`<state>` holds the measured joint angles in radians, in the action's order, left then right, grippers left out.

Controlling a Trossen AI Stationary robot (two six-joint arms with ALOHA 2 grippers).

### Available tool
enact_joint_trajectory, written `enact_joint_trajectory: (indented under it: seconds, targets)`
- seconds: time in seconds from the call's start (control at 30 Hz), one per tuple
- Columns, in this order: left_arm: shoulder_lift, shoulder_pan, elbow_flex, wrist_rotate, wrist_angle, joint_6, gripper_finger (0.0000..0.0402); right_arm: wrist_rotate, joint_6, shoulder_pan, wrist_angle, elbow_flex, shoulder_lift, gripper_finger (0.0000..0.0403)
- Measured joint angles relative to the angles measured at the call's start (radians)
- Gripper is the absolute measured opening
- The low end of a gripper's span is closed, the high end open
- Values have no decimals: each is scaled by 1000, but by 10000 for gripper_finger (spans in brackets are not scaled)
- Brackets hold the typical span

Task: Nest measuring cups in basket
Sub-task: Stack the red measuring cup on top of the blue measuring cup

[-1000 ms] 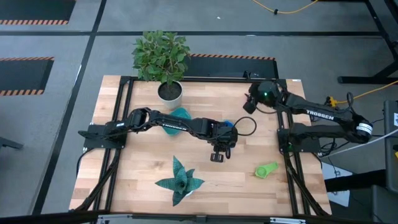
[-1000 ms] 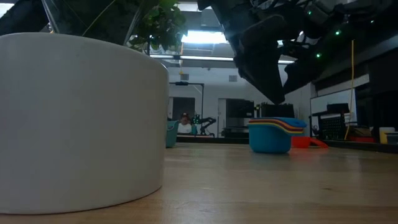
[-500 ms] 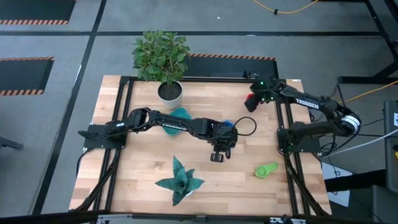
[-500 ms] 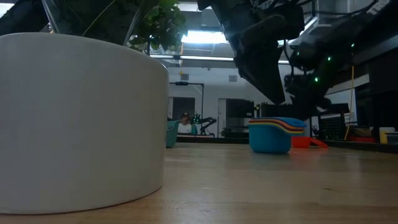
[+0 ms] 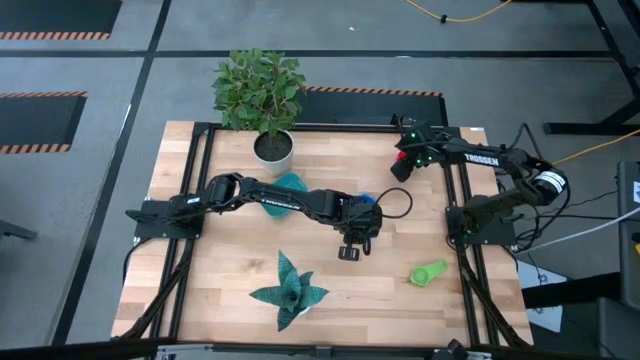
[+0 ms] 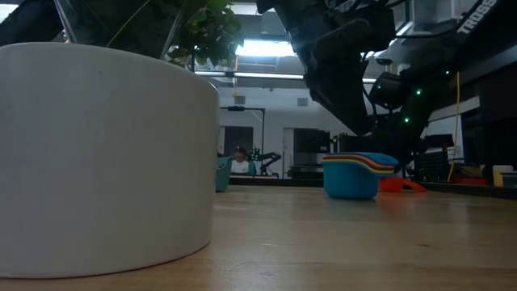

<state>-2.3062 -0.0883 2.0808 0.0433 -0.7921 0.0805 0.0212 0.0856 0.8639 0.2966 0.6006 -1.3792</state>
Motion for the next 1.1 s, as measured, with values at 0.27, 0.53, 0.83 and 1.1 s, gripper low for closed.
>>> enact_joint_trajectory:
  seconds: [0.27, 0.53, 0.83, 1.1]
  targets:
    - [0, 0, 0, 0, 0, 0, 68, 6, 1, 0, -1, 0, -58, 185]
    - [0, 0, 0, 0, 0, 0, 68, 6, -3, 0, -32, 0, -72, 78]
    - [10, -16, 0, 104, 42, -20, 68, 23, -82, 0, -153, 0, -72, 23]
    - [59, -49, 0, 260, 35, -78, 68, 369, -300, 0, -435, 0, -71, 13]
